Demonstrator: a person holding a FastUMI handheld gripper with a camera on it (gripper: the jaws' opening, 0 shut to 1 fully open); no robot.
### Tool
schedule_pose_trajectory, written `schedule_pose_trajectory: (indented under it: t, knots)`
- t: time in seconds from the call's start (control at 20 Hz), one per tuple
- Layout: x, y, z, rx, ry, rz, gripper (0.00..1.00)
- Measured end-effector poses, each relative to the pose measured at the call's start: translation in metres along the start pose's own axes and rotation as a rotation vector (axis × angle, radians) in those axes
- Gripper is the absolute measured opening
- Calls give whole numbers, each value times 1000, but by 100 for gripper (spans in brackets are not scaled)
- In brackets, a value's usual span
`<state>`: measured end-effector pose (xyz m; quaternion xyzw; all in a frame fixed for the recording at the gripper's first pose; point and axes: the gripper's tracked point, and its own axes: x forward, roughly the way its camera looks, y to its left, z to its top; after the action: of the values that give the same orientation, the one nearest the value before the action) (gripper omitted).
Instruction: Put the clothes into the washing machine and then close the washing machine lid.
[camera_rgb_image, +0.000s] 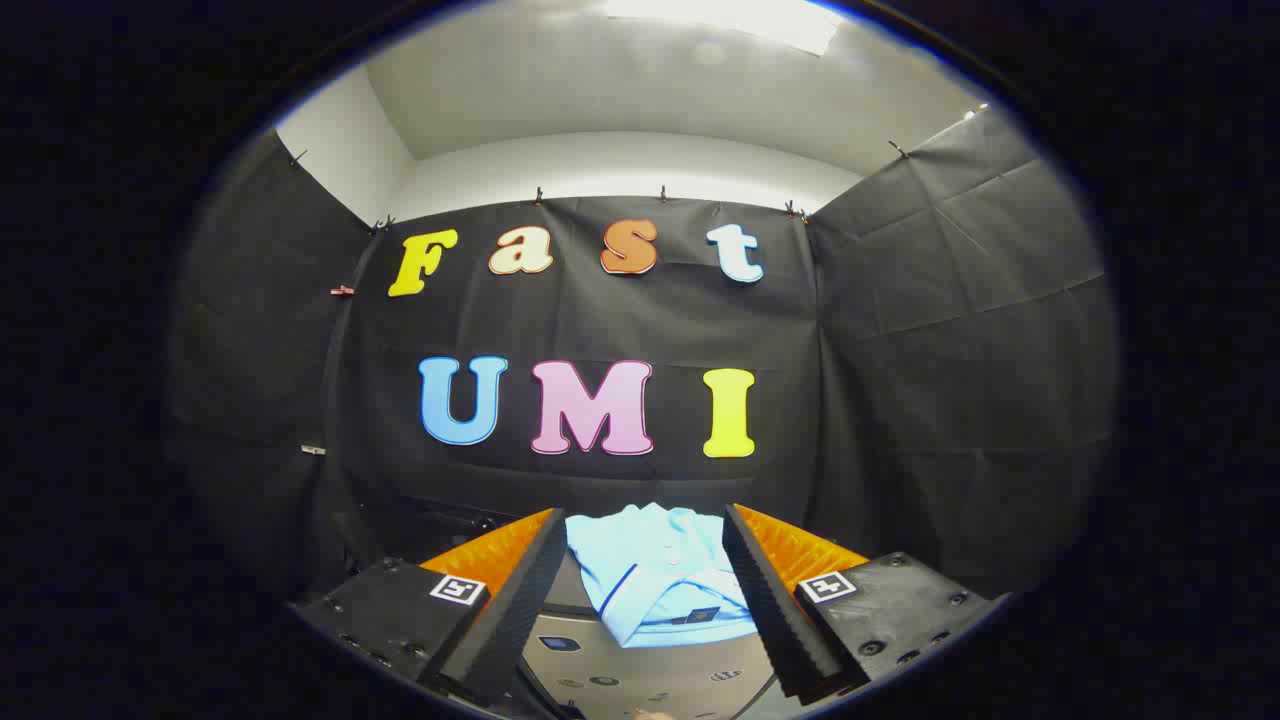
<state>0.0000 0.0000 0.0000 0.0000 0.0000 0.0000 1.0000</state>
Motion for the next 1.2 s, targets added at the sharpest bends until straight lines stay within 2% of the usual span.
schedule_pose_trajectory:
  t: [0.6, 1.2]
  knots:
    - [-8, -2, 12, 24, -20, -10, 98]
    - [-1, -5, 3, 14, 9, -14, 98]
